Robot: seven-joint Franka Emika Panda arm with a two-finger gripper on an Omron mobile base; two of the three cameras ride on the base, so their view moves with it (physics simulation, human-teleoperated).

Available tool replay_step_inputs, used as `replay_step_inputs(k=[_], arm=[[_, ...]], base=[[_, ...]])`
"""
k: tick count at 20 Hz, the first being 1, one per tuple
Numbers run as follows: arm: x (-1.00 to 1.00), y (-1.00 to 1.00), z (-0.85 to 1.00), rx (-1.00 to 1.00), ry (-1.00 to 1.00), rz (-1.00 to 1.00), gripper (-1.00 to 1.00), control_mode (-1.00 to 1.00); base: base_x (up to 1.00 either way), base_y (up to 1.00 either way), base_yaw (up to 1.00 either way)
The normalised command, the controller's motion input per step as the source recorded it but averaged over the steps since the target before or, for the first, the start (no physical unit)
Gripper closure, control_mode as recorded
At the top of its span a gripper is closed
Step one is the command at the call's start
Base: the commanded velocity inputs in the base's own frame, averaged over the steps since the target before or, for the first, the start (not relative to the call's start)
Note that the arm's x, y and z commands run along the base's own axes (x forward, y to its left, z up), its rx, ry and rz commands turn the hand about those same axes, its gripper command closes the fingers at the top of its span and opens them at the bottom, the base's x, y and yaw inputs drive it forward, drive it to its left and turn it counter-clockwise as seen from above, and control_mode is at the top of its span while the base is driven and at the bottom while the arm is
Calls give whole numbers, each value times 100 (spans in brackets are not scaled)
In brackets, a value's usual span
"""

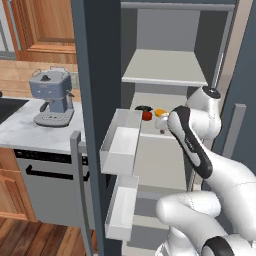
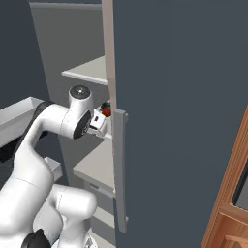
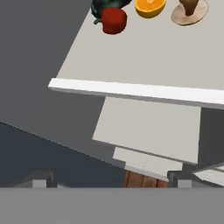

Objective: Take the orange and bell pepper from the highest rack and move them to the second highest rack where the mushroom and eggplant are located, to maximize freezer space. Close the freezer door after rearranging.

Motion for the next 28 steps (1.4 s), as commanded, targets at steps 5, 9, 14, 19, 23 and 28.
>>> replay_step_inputs(k=[5,9,14,19,23,28], arm=[[-100,0,41,1,-3,0,-100,-100],[-100,0,42,0,-2,0,-100,-100],[-100,0,24,0,0,0,-100,-100],[-80,0,4,0,-2,-2,-100,-100],[-71,0,-5,0,-23,0,-100,-100],[-56,2,-8,0,-17,0,-100,100]], base=[[0,0,0],[0,0,0],[0,0,0],[0,0,0],[0,0,0],[-38,18,0]])
